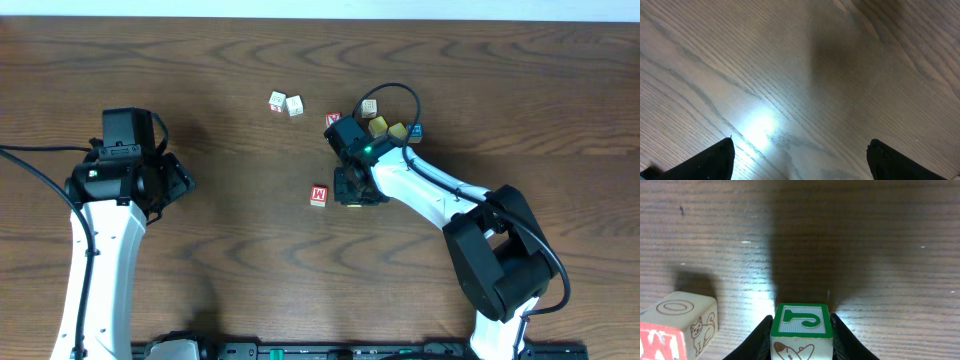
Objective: Lift 3 blocks
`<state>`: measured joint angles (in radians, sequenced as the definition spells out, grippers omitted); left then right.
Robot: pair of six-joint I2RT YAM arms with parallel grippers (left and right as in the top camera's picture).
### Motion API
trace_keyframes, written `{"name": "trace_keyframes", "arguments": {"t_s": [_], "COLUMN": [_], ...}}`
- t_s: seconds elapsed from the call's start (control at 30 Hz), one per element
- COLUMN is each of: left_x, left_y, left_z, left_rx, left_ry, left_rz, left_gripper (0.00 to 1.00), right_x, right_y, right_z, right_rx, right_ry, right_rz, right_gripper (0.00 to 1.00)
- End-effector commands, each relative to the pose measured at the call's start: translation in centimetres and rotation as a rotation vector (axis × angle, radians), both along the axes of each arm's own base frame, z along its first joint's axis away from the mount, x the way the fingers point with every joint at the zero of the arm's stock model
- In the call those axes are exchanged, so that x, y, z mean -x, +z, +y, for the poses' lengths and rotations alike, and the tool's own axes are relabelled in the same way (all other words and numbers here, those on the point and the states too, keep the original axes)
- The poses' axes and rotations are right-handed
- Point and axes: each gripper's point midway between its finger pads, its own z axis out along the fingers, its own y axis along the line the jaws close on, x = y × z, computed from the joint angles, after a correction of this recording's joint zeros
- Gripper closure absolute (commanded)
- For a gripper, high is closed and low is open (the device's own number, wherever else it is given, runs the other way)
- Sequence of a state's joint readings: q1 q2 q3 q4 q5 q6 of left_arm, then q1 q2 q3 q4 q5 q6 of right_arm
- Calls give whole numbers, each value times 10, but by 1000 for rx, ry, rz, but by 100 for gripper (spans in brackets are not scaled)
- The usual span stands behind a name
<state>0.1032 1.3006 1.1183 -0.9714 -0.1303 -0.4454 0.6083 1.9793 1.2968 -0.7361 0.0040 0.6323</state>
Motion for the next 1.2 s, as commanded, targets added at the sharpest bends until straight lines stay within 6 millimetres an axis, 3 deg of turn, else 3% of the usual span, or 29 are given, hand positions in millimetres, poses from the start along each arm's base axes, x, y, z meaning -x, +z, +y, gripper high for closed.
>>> {"name": "trace_keyframes", "arguments": {"t_s": [0.0,0.2,0.3,0.4,0.53,0.7,0.77,1.0,1.17], "left_x": [0,1,0,0,0,1,1,1,1], "left_y": [0,0,0,0,0,0,0,0,0], "left_z": [3,3,3,3,3,3,3,3,3], "left_rx": [-7,-7,-7,-7,-7,-7,-7,-7,-7], "left_ry": [12,12,12,12,12,12,12,12,12], "left_rz": [3,3,3,3,3,3,3,3,3], "left_gripper": [15,15,15,15,15,15,15,15,15], "right_x": [-6,-7,-8,-8,-14,-16,-13,0,2], "right_y": [-2,-1,0,5,19,44,52,61,55], "right_z": [-3,-2,-3,-3,-1,4,11,67,75], "right_rx": [32,34,35,40,54,49,21,-161,-73], "right_ry": [-19,-1,-1,7,32,36,45,203,168], "right_rz": [-25,-30,-28,-22,-28,-12,8,9,-54], "right_gripper": [79,72,57,51,43,41,41,42,41]}}
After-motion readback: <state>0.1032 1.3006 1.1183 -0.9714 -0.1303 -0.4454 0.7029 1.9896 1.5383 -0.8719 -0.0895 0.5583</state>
